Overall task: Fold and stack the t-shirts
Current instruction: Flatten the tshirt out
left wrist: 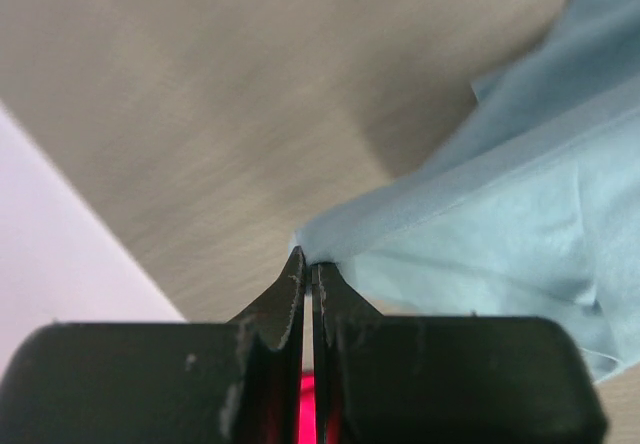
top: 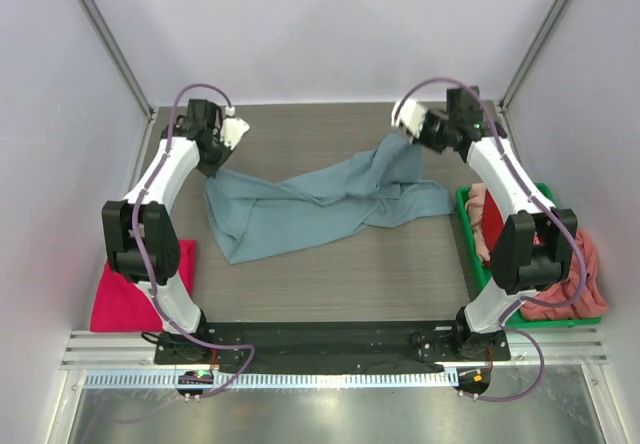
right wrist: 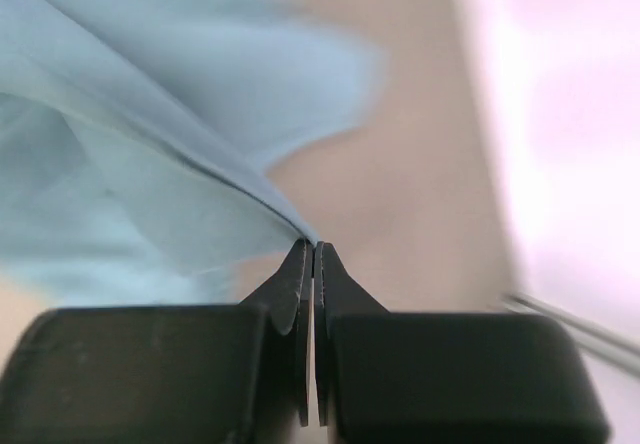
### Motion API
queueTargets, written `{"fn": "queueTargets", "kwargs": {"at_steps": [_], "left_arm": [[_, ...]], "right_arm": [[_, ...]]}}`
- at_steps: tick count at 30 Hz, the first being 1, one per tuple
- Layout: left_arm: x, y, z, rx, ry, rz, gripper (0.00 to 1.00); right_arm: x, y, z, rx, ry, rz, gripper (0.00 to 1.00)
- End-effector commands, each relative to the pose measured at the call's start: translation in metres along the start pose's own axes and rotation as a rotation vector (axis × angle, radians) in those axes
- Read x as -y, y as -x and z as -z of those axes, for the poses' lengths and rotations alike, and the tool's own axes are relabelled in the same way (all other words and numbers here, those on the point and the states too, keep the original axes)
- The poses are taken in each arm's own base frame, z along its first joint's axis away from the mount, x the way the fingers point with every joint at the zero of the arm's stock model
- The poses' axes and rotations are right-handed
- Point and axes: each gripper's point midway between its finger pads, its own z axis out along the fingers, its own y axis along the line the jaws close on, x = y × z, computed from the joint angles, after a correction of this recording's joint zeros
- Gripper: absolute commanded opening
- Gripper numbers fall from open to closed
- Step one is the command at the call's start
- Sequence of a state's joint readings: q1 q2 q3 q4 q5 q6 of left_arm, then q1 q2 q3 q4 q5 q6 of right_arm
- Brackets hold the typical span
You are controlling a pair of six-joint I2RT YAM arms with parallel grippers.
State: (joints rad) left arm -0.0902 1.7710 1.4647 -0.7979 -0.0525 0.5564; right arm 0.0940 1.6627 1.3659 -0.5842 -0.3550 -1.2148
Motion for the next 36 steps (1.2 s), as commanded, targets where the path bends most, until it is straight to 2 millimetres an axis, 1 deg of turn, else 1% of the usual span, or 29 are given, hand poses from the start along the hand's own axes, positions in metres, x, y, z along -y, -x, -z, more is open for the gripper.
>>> {"fn": "queueTargets", "kwargs": {"at_steps": [1, 3, 4, 6, 7, 9, 10, 11, 12, 13, 15, 16, 17, 18, 20, 21, 23, 24, 25, 27, 28, 29, 31, 32, 33, 34, 35, 36], "left_arm": [[-0.042, 0.051, 0.064, 0.199, 0.140, 0.033, 0.00], [-0.052, 0.066, 0.078, 0.245, 0.167, 0.039, 0.00], [-0.063, 0.081, 0.093, 0.293, 0.197, 0.045, 0.00], [-0.072, 0.093, 0.108, 0.335, 0.225, 0.047, 0.00], [-0.082, 0.106, 0.126, 0.383, 0.256, 0.049, 0.00], [-0.090, 0.117, 0.143, 0.425, 0.284, 0.051, 0.00], [-0.093, 0.122, 0.152, 0.447, 0.298, 0.051, 0.00], [-0.101, 0.131, 0.169, 0.492, 0.330, 0.054, 0.00], [-0.105, 0.135, 0.179, 0.516, 0.346, 0.058, 0.00], [-0.107, 0.138, 0.187, 0.534, 0.361, 0.059, 0.00], [-0.116, 0.146, 0.211, 0.594, 0.406, 0.066, 0.00], [-0.117, 0.149, 0.220, 0.615, 0.421, 0.066, 0.00], [-0.120, 0.153, 0.231, 0.645, 0.442, 0.064, 0.00], [-0.123, 0.155, 0.244, 0.668, 0.466, 0.063, 0.00], [-0.125, 0.157, 0.259, 0.696, 0.487, 0.062, 0.00], [-0.125, 0.159, 0.269, 0.716, 0.498, 0.063, 0.00], [-0.125, 0.158, 0.283, 0.739, 0.517, 0.062, 0.00], [-0.125, 0.158, 0.293, 0.755, 0.529, 0.066, 0.00], [-0.126, 0.156, 0.302, 0.768, 0.544, 0.070, 0.00], [-0.128, 0.155, 0.315, 0.787, 0.568, 0.077, 0.00], [-0.130, 0.153, 0.327, 0.801, 0.590, 0.072, 0.00], [-0.130, 0.153, 0.334, 0.810, 0.601, 0.070, 0.00], [-0.131, 0.152, 0.345, 0.826, 0.620, 0.061, 0.00], [-0.132, 0.151, 0.357, 0.845, 0.638, 0.056, 0.00], [-0.132, 0.151, 0.364, 0.858, 0.647, 0.056, 0.00], [-0.133, 0.151, 0.370, 0.869, 0.657, 0.057, 0.00], [-0.135, 0.151, 0.384, 0.895, 0.680, 0.057, 0.00], [-0.135, 0.151, 0.392, 0.912, 0.691, 0.059, 0.00]], "right_arm": [[0.115, 0.068, 0.068, 0.178, -0.397, -0.228, 0.01], [0.139, 0.080, 0.084, 0.208, -0.464, -0.273, 0.01], [0.160, 0.093, 0.096, 0.250, -0.516, -0.311, 0.01], [0.183, 0.102, 0.111, 0.273, -0.585, -0.345, 0.01], [0.203, 0.115, 0.128, 0.319, -0.638, -0.372, 0.01], [0.222, 0.127, 0.148, 0.357, -0.703, -0.393, 0.01], [0.236, 0.143, 0.175, 0.407, -0.759, -0.383, 0.01], [0.243, 0.146, 0.181, 0.425, -0.778, -0.395, 0.01], [0.247, 0.153, 0.192, 0.444, -0.797, -0.392, 0.01], [0.254, 0.164, 0.215, 0.482, -0.837, -0.375, 0.01], [0.257, 0.173, 0.235, 0.511, -0.876, -0.368, 0.01], [0.261, 0.179, 0.252, 0.535, -0.907, -0.360, 0.01], [0.261, 0.182, 0.261, 0.546, -0.923, -0.357, 0.01], [0.260, 0.188, 0.277, 0.568, -0.947, -0.349, 0.01], [0.259, 0.196, 0.301, 0.601, -0.989, -0.338, 0.01], [0.254, 0.203, 0.322, 0.629, -1.014, -0.325, 0.01], [0.249, 0.210, 0.342, 0.657, -1.038, -0.308, 0.01], [0.243, 0.216, 0.360, 0.682, -1.056, -0.295, 0.01], [0.239, 0.219, 0.369, 0.694, -1.060, -0.287, 0.01], [0.232, 0.224, 0.384, 0.714, -1.072, -0.277, 0.01], [0.226, 0.228, 0.400, 0.735, -1.089, -0.268, 0.01], [0.222, 0.232, 0.406, 0.749, -1.090, -0.262, 0.01], [0.215, 0.238, 0.429, 0.784, -1.116, -0.252, 0.01], [0.213, 0.241, 0.436, 0.801, -1.120, -0.252, 0.01], [0.209, 0.245, 0.448, 0.822, -1.134, -0.241, 0.01], [0.207, 0.248, 0.455, 0.837, -1.140, -0.231, 0.01], [0.203, 0.252, 0.464, 0.850, -1.149, -0.213, 0.01], [0.199, 0.256, 0.474, 0.870, -1.160, -0.193, 0.01]]}}
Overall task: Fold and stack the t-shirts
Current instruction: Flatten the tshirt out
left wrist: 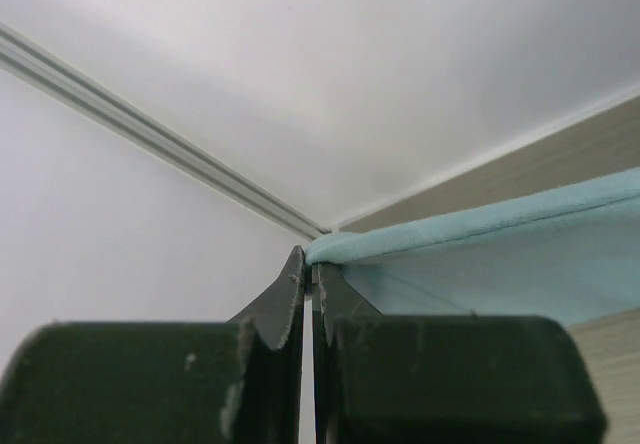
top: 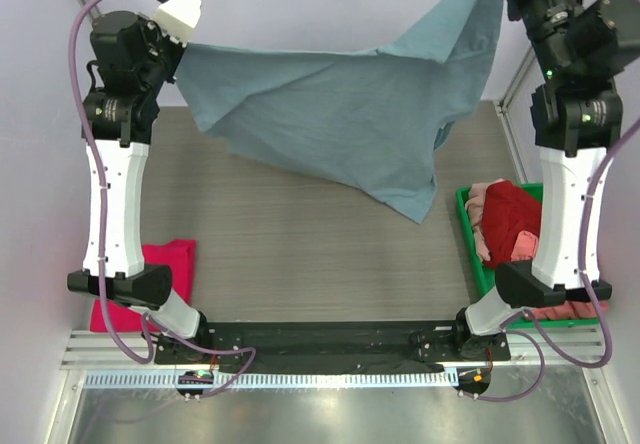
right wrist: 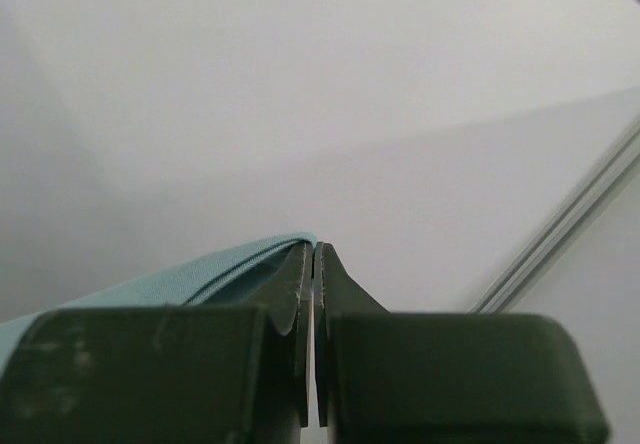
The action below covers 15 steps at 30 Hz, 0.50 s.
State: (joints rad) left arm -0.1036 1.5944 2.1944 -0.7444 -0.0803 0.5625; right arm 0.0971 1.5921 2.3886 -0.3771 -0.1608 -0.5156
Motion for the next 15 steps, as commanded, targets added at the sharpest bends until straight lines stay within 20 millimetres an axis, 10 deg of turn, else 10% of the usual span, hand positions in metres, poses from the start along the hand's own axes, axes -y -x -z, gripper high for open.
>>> {"fn": "queueTargets", "kwargs": {"at_steps": [1, 8, 15], "left_arm": [[-0.046, 0.051, 0.040, 0.157, 0.146, -0.003, 0.00], [-0.083, 0.097, 0.080, 0.296, 0.266, -0.015, 0.00], [-0.089, 0.101, 0.082, 0.300, 0.301, -0.087, 0.00]], "right_arm": [[0.034, 0.081, 0.030, 0.209, -0.092, 0.023, 0.01], [0.053, 0.117, 0.050, 0.291, -0.152, 0.116, 0.01], [0.058, 0.089, 0.040, 0.217, -0.207, 0.175, 0.01]]}}
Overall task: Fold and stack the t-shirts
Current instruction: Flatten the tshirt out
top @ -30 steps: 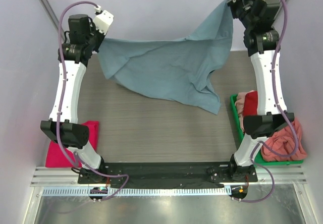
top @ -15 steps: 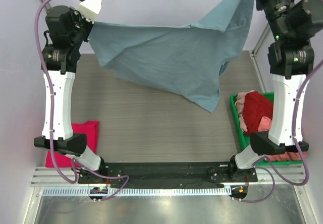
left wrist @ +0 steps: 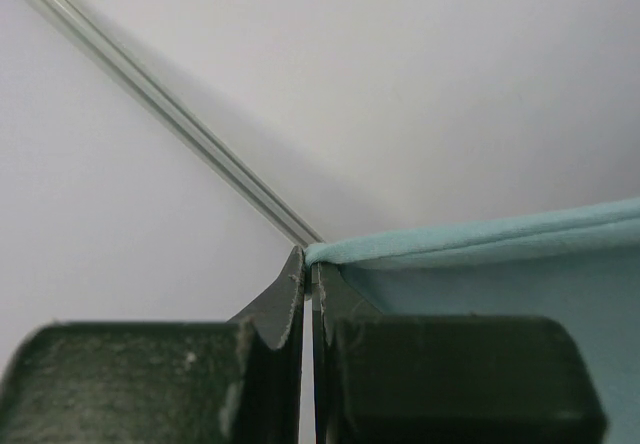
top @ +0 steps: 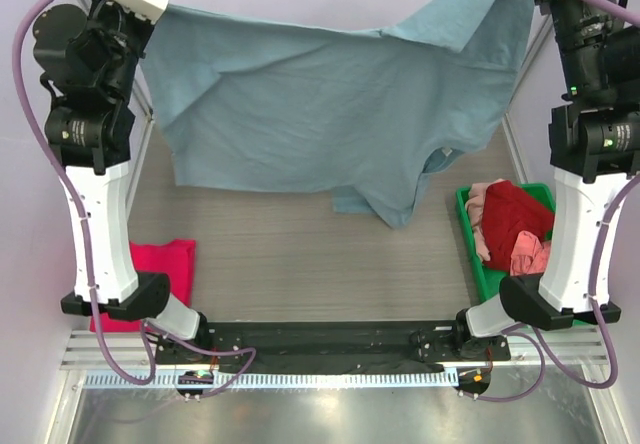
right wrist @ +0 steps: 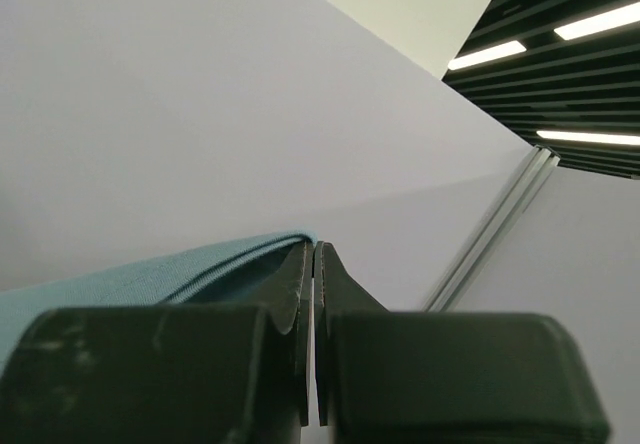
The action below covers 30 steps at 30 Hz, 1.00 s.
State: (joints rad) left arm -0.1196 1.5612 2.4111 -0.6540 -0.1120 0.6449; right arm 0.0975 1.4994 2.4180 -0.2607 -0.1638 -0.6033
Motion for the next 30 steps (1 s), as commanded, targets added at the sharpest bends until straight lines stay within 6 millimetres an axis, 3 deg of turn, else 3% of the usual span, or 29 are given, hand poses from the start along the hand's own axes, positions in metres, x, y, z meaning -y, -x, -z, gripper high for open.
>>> {"fn": "queueTargets", "kwargs": {"at_steps": [1, 2, 4, 5, 7, 8, 9, 10, 11, 13, 14, 17, 20, 24, 30], "left_arm": [[-0.005, -0.003, -0.004, 0.003, 0.035, -0.057, 0.00], [0.010, -0.018, -0.011, -0.029, -0.003, -0.067, 0.00], [0.039, -0.046, -0.022, -0.087, -0.079, -0.086, 0.01], [0.074, -0.081, -0.033, -0.158, -0.171, -0.108, 0.02], [0.108, -0.118, -0.040, -0.233, -0.247, -0.113, 0.05], [0.116, -0.128, -0.047, -0.251, -0.259, -0.116, 0.09], [0.116, -0.127, -0.054, -0.239, -0.246, -0.112, 0.10], [0.102, -0.109, -0.061, -0.197, -0.206, -0.098, 0.12], [0.099, -0.100, -0.073, -0.173, -0.191, -0.089, 0.13], [0.079, -0.069, -0.080, -0.110, -0.147, -0.043, 0.13], [0.050, -0.032, -0.076, -0.020, -0.076, 0.009, 0.13], [0.025, 0.001, -0.062, 0.084, -0.010, 0.054, 0.12], [0.024, 0.006, -0.047, 0.107, -0.014, 0.066, 0.09], [0.034, -0.012, -0.031, 0.028, -0.065, 0.066, 0.00], [0.021, -0.014, 0.012, 0.002, -0.046, 0.033, 0.00]], "right_arm": [[0.008, -0.016, -0.007, -0.027, -0.069, 0.065, 0.01], [0.003, -0.028, -0.009, -0.055, -0.058, 0.070, 0.01], [-0.025, -0.077, -0.017, -0.155, 0.007, 0.097, 0.01], [-0.032, -0.095, -0.018, -0.197, 0.020, 0.097, 0.01], [-0.049, -0.129, -0.024, -0.267, 0.044, 0.084, 0.01], [-0.055, -0.140, -0.026, -0.285, 0.053, 0.083, 0.01], [-0.054, -0.135, -0.030, -0.271, 0.051, 0.076, 0.01], [-0.062, -0.149, -0.038, -0.282, 0.063, 0.059, 0.01], [-0.046, -0.123, -0.045, -0.216, 0.024, 0.060, 0.01], [-0.039, -0.101, -0.056, -0.149, 0.002, 0.057, 0.01], [-0.027, -0.080, -0.060, -0.091, -0.027, 0.074, 0.01], [-0.021, -0.060, -0.056, -0.044, -0.048, 0.096, 0.01], [-0.021, -0.062, -0.049, -0.053, -0.055, 0.099, 0.01], [-0.025, -0.068, -0.034, -0.101, -0.046, 0.052, 0.01], [-0.003, -0.025, -0.003, -0.074, -0.071, -0.021, 0.01]]}}
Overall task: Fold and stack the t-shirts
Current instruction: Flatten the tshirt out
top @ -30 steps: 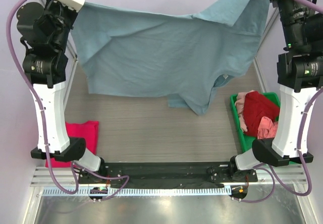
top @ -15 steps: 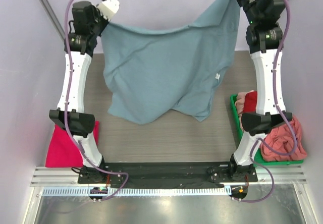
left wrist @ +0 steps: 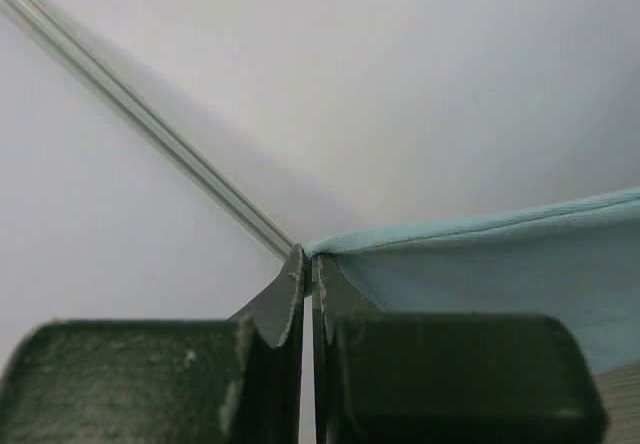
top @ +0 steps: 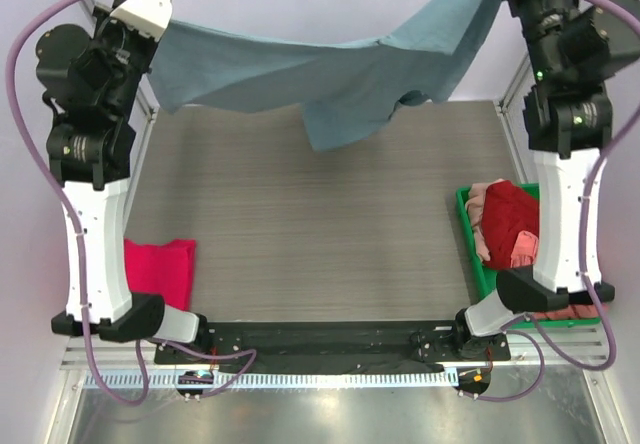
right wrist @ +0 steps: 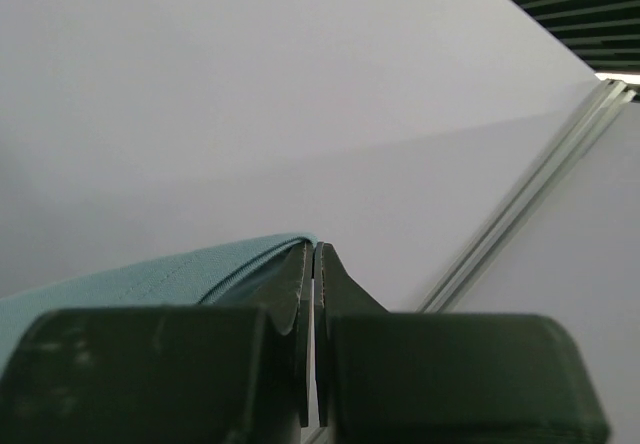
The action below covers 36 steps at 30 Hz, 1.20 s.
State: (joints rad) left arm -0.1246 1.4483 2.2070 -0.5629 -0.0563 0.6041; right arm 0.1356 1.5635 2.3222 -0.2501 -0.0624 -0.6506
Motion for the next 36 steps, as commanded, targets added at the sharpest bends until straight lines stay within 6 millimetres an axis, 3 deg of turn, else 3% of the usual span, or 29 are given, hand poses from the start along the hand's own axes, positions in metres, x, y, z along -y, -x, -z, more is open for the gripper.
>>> {"fn": "queueTargets", "kwargs": {"at_steps": [1, 5, 11, 14, 18, 21, 23, 25, 26, 28, 29, 31, 32, 35, 36], "left_arm": [[0.000, -0.009, 0.007, -0.032, 0.007, -0.013, 0.00], [-0.017, 0.014, 0.041, 0.022, 0.032, -0.004, 0.00], [-0.047, 0.050, 0.078, 0.105, 0.100, -0.007, 0.00], [-0.058, 0.063, 0.083, 0.143, 0.124, -0.032, 0.00], [-0.058, 0.063, 0.068, 0.150, 0.137, -0.068, 0.00], [-0.039, 0.038, 0.042, 0.087, 0.091, -0.079, 0.00], [-0.022, 0.017, 0.026, 0.035, 0.048, -0.094, 0.00], [0.005, -0.020, 0.007, -0.049, -0.012, -0.108, 0.00], [0.029, -0.050, -0.006, -0.111, -0.068, -0.130, 0.00], [0.052, -0.081, -0.015, -0.168, -0.120, -0.142, 0.00], [0.078, -0.112, -0.024, -0.225, -0.178, -0.146, 0.00], [0.106, -0.146, -0.031, -0.283, -0.250, -0.154, 0.00], [0.132, -0.177, -0.036, -0.341, -0.309, -0.151, 0.00], [0.173, -0.226, -0.043, -0.430, -0.404, -0.148, 0.00], [0.195, -0.254, -0.050, -0.484, -0.454, -0.149, 0.00]], "right_arm": [[0.039, 0.051, 0.033, 0.096, -0.099, -0.037, 0.01], [0.066, 0.093, 0.071, 0.161, -0.141, -0.028, 0.01], [0.089, 0.128, 0.111, 0.216, -0.184, -0.008, 0.01], [0.103, 0.144, 0.116, 0.259, -0.228, 0.044, 0.01], [0.107, 0.147, 0.096, 0.297, -0.265, 0.133, 0.01], [0.093, 0.122, 0.065, 0.264, -0.243, 0.171, 0.01], [0.071, 0.087, 0.038, 0.201, -0.196, 0.171, 0.01], [0.053, 0.060, 0.020, 0.159, -0.157, 0.177, 0.01], [0.030, 0.029, 0.004, 0.114, -0.107, 0.195, 0.01], [0.003, -0.008, -0.011, 0.065, -0.050, 0.198, 0.01], [-0.028, -0.047, -0.021, 0.011, 0.022, 0.196, 0.01], [-0.057, -0.078, -0.030, -0.012, 0.078, 0.182, 0.01], [-0.087, -0.116, -0.035, -0.066, 0.132, 0.154, 0.01], [-0.130, -0.175, -0.041, -0.164, 0.212, 0.124, 0.01], [-0.155, -0.213, -0.045, -0.224, 0.252, 0.123, 0.01]]}}
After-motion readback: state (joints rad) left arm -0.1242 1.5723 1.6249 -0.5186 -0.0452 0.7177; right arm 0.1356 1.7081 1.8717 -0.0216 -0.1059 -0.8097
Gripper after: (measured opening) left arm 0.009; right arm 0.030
